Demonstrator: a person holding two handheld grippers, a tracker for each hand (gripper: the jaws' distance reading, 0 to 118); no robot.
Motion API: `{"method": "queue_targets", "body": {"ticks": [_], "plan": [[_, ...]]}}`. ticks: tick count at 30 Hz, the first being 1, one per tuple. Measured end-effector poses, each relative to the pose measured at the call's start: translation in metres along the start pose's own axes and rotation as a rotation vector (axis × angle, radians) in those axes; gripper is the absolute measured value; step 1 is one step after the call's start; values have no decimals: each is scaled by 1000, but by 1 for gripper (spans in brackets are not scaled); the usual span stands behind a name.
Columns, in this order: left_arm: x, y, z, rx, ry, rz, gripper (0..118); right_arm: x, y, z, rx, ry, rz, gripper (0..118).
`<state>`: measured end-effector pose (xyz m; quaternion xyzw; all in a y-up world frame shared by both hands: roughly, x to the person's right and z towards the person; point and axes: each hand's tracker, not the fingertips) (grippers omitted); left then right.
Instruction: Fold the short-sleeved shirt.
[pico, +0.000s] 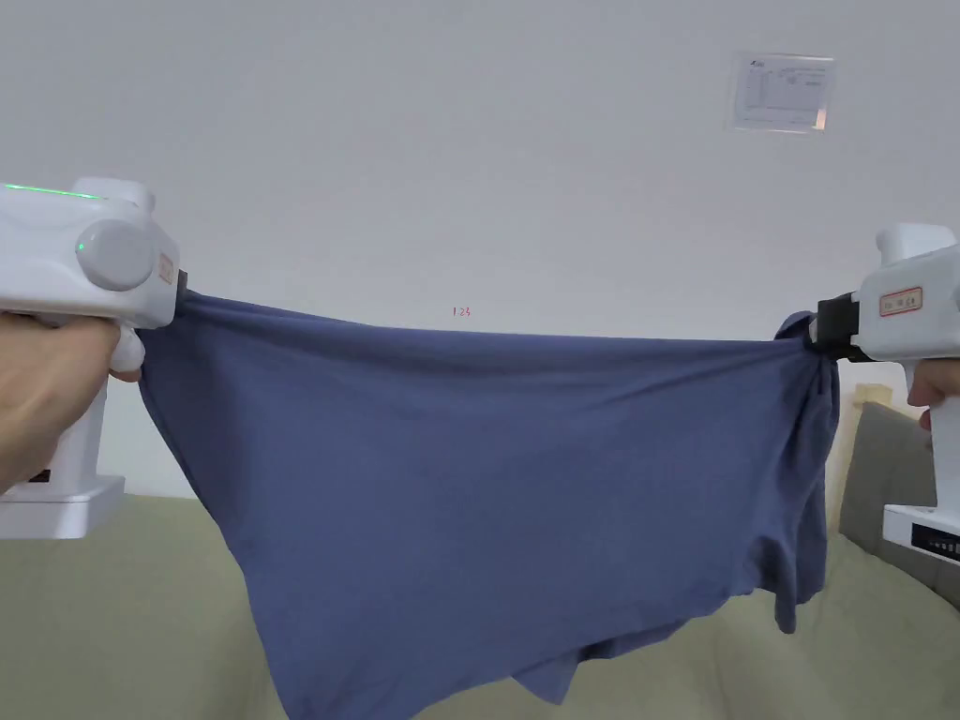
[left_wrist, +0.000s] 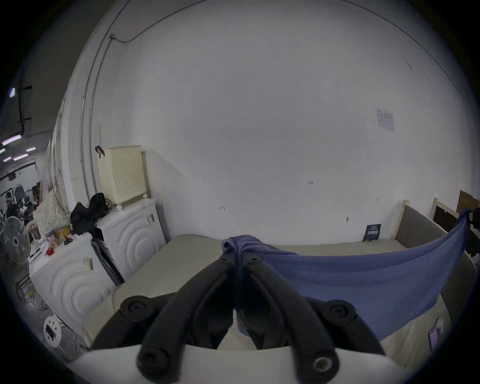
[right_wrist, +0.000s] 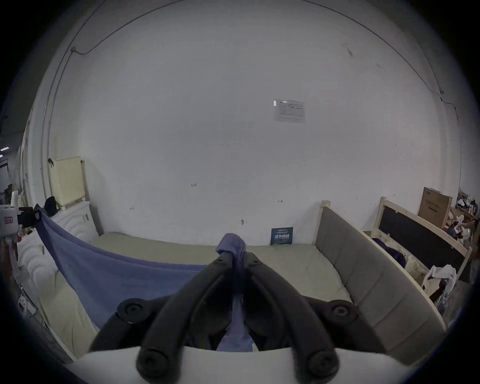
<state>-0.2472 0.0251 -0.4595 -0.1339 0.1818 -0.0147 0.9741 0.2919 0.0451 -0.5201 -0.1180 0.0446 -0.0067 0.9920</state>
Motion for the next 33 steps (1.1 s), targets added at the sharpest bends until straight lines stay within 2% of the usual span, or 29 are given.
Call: {"method": "queue_targets", "body": {"ticks": [6,11,16,20,27,30,33], "plan": [[18,5,-52,-3,27,30,2,-10,9,-60,10,-32,20,8],[38,-20,-98,-14,83,-36,2,-23,-10,-105,9,-60,27,8],[46,-79,-133,-93,55,-26,2,-30,-76,-145,-104,-74,51,8],[49,-139,-145,-172,30,-63,2,-23,-149,-166,-199,-65,11,8],[31,-263,-104,-339,-25,-118,2,-6,-280,-130,-350,-41,-27,8],[16,-314,-61,-398,-33,-147,2,2,-327,-81,-383,-1,-109,8],[0,-362,-16,-466,-40,-148,2,3,-371,-25,-421,-2,-74,8]]}}
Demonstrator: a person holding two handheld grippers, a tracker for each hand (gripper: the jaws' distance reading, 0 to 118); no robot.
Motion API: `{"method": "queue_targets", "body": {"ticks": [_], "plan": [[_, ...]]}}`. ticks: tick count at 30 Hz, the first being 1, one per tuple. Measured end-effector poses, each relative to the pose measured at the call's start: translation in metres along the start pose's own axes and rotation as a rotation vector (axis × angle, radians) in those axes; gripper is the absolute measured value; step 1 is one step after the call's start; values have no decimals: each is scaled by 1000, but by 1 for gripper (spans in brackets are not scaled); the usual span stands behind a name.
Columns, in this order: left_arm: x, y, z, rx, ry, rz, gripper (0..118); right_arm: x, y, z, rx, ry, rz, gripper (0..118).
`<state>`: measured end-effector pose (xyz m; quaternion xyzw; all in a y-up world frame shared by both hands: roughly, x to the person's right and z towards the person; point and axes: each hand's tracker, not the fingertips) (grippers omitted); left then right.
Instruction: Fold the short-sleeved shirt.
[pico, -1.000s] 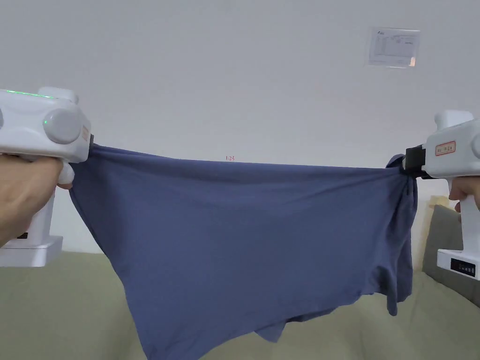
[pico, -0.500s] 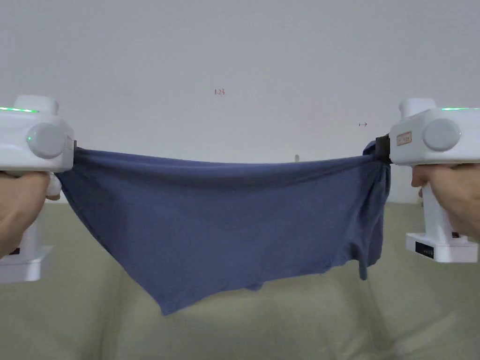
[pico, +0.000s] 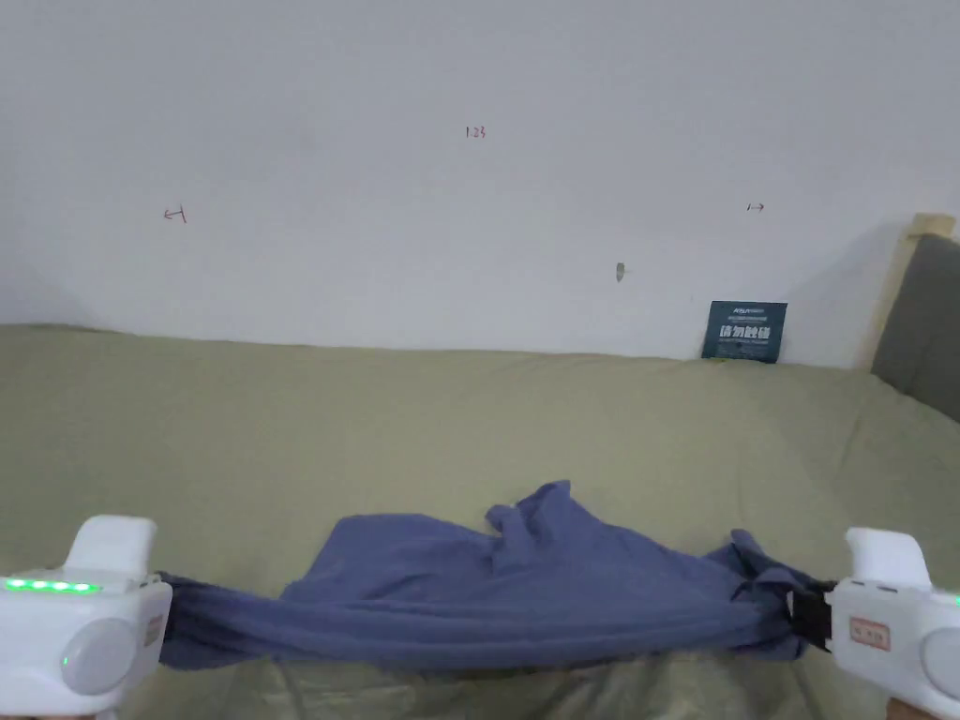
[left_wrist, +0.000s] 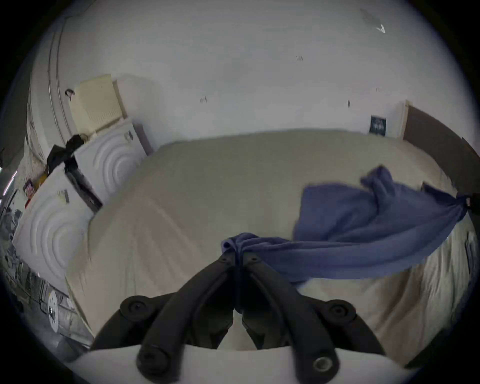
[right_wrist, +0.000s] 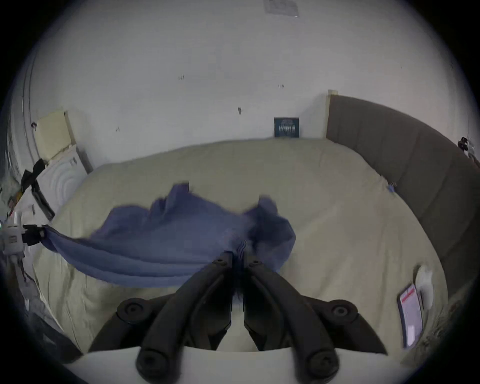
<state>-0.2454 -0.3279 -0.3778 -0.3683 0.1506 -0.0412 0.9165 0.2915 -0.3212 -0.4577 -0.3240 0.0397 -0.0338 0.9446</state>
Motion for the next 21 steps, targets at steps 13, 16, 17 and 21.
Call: {"method": "queue_targets", "body": {"ticks": [13,16,17,21], "plan": [[-35,-149,64,-155,-125,82,2,15,-152,110,-106,3,-54,8],[-41,-155,58,-171,-154,107,2,20,-155,104,-129,9,-65,9],[-40,-156,61,-173,-158,117,2,19,-155,103,-135,11,-68,14],[-43,-157,61,-160,-196,144,80,21,-154,108,-96,15,-122,81]]}}
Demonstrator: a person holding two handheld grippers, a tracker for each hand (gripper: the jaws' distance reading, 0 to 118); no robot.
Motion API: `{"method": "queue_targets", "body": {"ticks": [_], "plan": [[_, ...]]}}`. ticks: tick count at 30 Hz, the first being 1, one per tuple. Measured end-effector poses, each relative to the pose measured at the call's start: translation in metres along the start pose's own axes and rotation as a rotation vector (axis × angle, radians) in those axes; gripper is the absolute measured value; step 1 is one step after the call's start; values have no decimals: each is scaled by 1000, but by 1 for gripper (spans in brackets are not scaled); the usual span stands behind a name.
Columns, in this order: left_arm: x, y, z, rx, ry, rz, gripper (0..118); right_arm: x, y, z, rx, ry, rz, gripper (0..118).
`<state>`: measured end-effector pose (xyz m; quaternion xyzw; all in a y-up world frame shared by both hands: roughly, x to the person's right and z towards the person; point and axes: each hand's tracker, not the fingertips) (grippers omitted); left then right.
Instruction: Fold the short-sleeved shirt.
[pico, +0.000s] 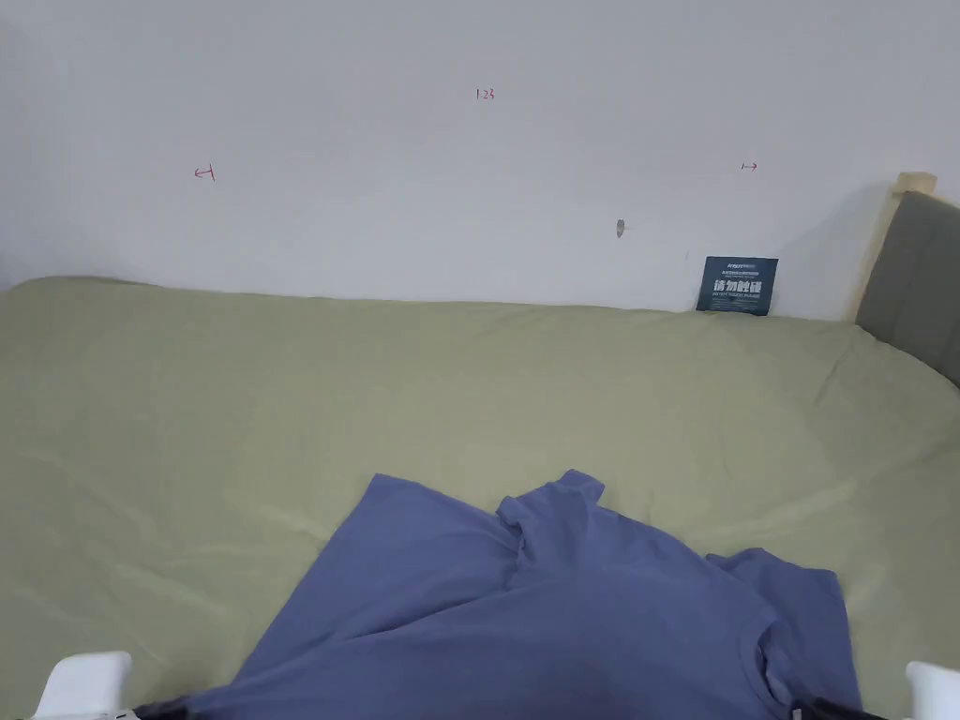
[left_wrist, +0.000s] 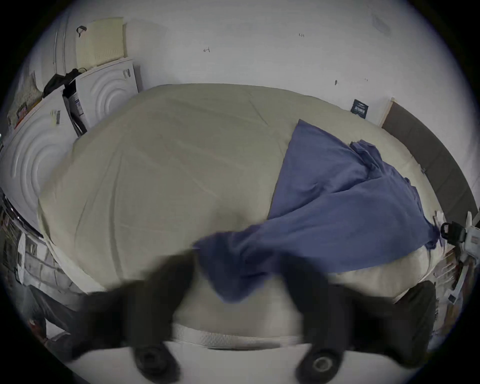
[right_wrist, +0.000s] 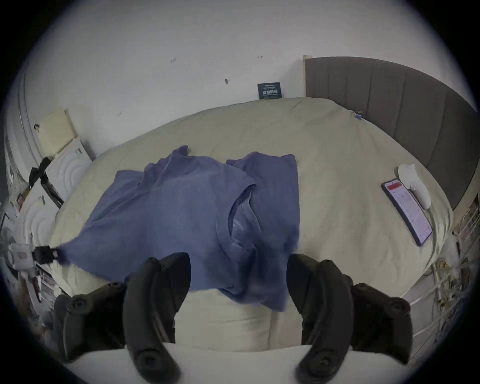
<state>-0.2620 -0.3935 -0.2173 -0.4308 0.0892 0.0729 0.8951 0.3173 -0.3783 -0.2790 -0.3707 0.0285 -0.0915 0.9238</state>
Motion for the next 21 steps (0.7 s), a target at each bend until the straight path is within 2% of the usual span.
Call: {"method": "queue_targets", "body": {"ticks": [1,5,8,9,10,11,12,13,15,16,18,21], "plan": [[0,1,2,-3,-14,8,118,0,3,4,8,-15,-14,81],[8,6,35,78,-28,13,118,-11,12,23,80,-28,16,81],[22,18,60,196,-42,16,116,-40,19,49,142,-23,61,81],[29,20,72,237,-56,9,109,-51,19,58,195,-18,82,79],[37,21,83,299,-44,7,89,-61,20,70,241,-10,97,74],[44,20,91,347,-21,-4,62,-71,19,78,275,10,103,53],[51,20,97,375,-7,-29,25,-82,17,87,311,34,113,14],[57,19,101,397,12,-26,0,-88,15,92,354,59,128,1],[63,16,108,424,-31,-18,0,-97,10,103,409,102,115,1],[64,14,111,413,-28,-32,0,-104,10,108,393,137,134,1],[65,9,114,426,-43,-34,0,-114,7,111,413,120,157,1],[56,6,113,418,-43,-22,0,-128,3,117,420,88,236,1]]}}
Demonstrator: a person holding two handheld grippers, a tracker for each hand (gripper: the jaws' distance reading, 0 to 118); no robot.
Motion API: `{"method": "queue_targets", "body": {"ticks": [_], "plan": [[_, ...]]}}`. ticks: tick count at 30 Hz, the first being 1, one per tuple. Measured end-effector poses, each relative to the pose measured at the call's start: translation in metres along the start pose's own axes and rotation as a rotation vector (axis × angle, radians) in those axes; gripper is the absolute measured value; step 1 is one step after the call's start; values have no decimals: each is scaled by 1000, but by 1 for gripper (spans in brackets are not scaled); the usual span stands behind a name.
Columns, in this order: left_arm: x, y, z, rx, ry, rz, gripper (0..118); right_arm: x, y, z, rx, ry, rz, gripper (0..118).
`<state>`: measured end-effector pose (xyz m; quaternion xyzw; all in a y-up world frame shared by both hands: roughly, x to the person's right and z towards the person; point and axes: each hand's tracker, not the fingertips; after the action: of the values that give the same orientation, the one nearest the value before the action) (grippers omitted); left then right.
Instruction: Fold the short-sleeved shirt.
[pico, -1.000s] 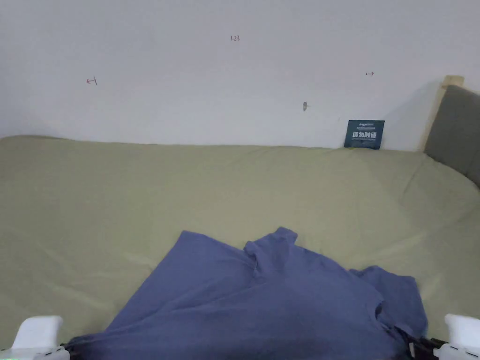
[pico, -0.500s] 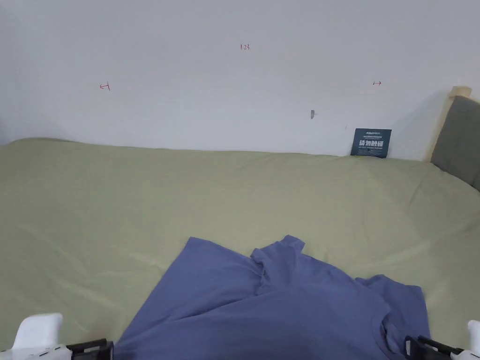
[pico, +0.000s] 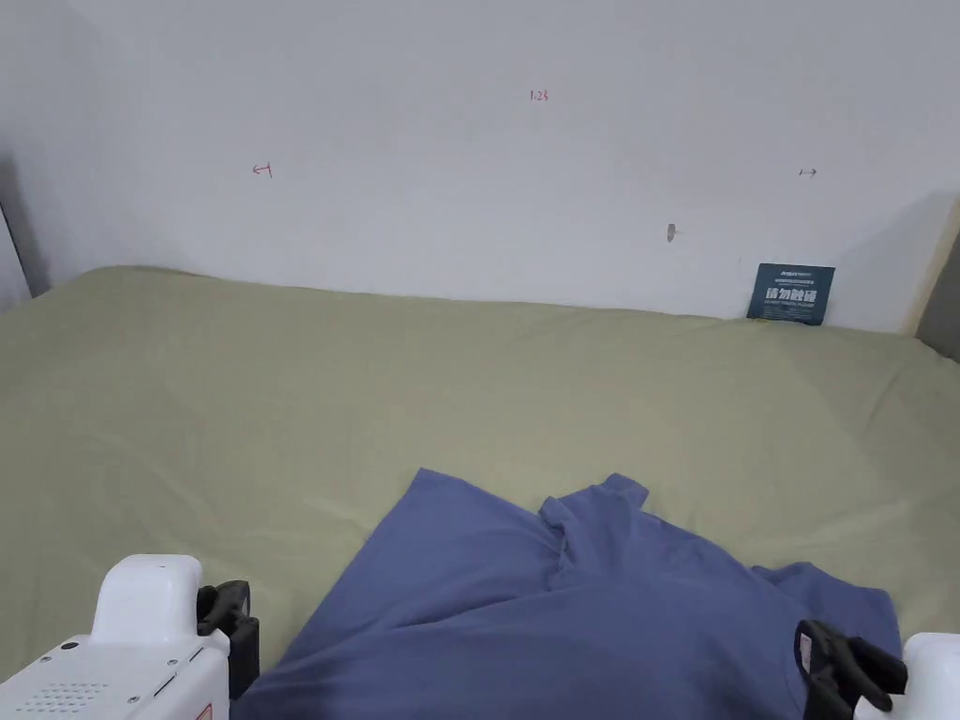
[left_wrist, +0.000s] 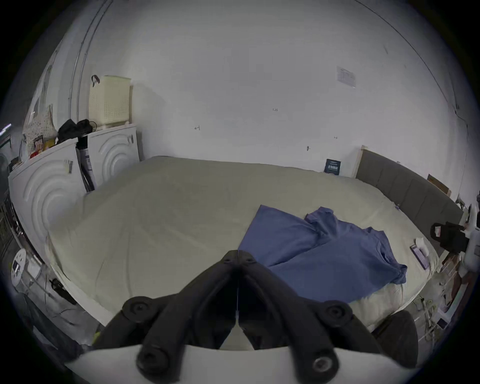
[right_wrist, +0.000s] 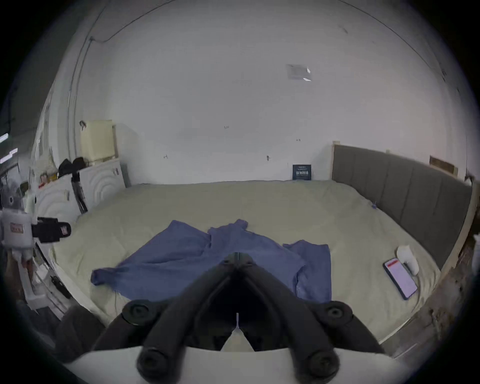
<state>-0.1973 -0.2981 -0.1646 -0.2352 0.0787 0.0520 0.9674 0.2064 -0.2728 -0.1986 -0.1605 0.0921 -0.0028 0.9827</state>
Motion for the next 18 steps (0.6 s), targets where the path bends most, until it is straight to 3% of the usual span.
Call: {"method": "queue_targets", "body": {"ticks": [12,14,15,16,17,18], "plan": [[-64,-30,-52,-251,49,57,0,-18,-25,-19,-72,39,-39,1],[-72,-31,-64,-306,4,83,0,-19,-29,-25,-91,42,-35,1],[-76,-32,-70,-332,-9,104,5,-20,-31,-28,-100,39,-36,1],[-78,-32,-78,-357,-31,99,43,-20,-32,-32,-112,43,-44,1],[-78,-32,-86,-386,2,85,88,-21,-35,-33,-125,53,-57,1],[-79,-35,-96,-419,6,66,118,-21,-37,-36,-132,56,-65,1]]}}
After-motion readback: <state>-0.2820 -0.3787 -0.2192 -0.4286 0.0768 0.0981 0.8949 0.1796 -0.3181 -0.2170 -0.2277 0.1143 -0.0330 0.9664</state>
